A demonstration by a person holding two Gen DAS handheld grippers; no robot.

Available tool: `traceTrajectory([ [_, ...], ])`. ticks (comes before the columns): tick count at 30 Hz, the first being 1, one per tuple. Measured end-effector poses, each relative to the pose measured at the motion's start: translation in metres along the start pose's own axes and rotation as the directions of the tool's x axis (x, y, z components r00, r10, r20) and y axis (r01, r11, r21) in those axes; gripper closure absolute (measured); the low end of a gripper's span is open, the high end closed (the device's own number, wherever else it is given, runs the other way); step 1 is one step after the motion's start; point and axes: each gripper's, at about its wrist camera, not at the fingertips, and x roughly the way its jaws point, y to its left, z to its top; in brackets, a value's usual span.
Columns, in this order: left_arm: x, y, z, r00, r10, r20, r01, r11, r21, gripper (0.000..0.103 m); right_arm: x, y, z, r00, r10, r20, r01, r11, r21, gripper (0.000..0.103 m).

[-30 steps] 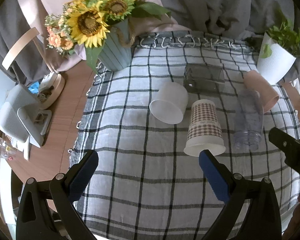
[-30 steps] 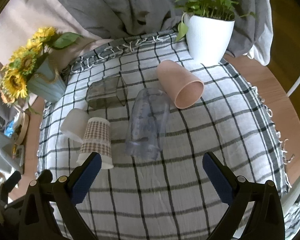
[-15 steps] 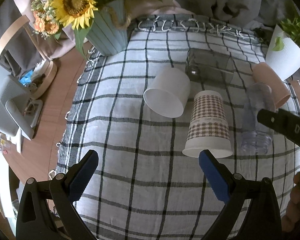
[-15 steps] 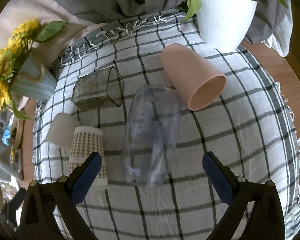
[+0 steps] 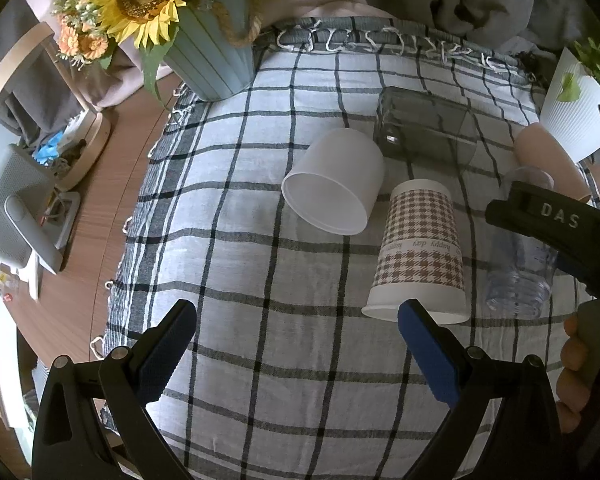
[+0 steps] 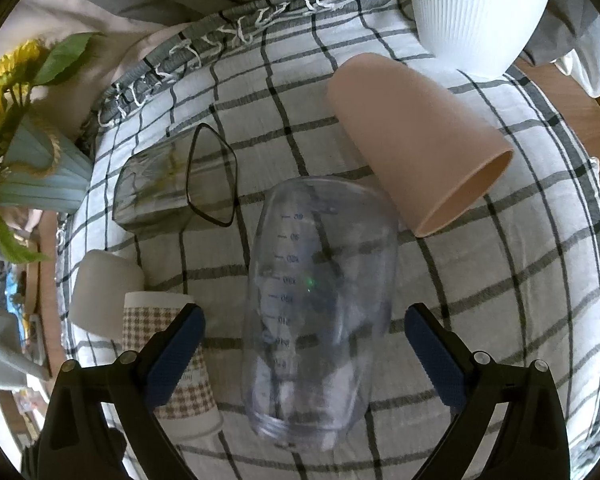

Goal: Flip cup upside down
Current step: 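Move the right tool to the clear measuring cup and close around it, then lift the clear measuring cup with the right tool toward the left tool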

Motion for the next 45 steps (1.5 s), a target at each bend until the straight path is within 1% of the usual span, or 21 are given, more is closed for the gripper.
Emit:
traceTrajectory([
  [2,0.001,0.0,0.0,1.0,0.001,-0.005,-0.001,1.0,-0.001,0.0,0.004,0.002,0.001,1.0,-0.001,-0.008,0.001,1.0,-0.005,0.008],
  [6,0.001,0.001,-0.001,1.0,0.01,-0.01,-0.01,1.0,-0.006,0.0,0.009,0.002,0.0,1.0,-0.008,-0.018,0.008,1.0,0.006,0.013],
  [7,0.002,0.001,-0.002,1.0,0.012,-0.012,-0.012,1.0,-0.006,0.0,0.009,0.002,0.0,1.0,-0.012,-0.018,0.013,1.0,0.009,0.016],
  [10,0.002,0.0,-0.004,1.0,0.014,-0.013,-0.014,1.0,0.0,0.0,0.009,-0.001,-0.001,1.0,-0.027,-0.017,0.027,0.999,0.021,0.03],
  [12,0.001,-0.001,-0.004,1.0,0.014,-0.009,-0.014,1.0,0.002,0.0,0.009,-0.002,-0.001,1.0,-0.014,-0.017,0.015,1.0,0.024,0.03],
  [19,-0.009,0.002,-0.009,1.0,0.009,0.011,-0.009,1.0,-0.005,0.0,0.0,-0.002,-0.006,1.0,-0.019,0.0,0.019,1.0,0.006,0.031],
  [27,-0.027,0.011,-0.021,0.999,-0.034,0.036,0.035,0.999,-0.02,0.0,-0.034,-0.006,-0.02,0.999,-0.018,0.037,0.018,1.0,0.002,0.031],
  [32,-0.034,0.019,-0.034,0.998,-0.054,0.039,0.055,0.998,-0.024,0.0,-0.056,-0.004,-0.041,0.999,-0.012,0.029,0.013,1.0,-0.017,0.031],
  [36,-0.033,0.028,-0.047,0.997,-0.069,0.021,0.07,0.997,-0.029,0.0,-0.066,-0.001,-0.063,1.0,-0.012,0.008,0.013,0.999,-0.04,0.031],
  [45,-0.021,0.045,-0.073,0.998,-0.055,-0.03,0.055,0.998,-0.021,0.0,-0.065,0.014,-0.11,0.999,-0.022,-0.04,0.017,0.994,-0.107,0.031],
])
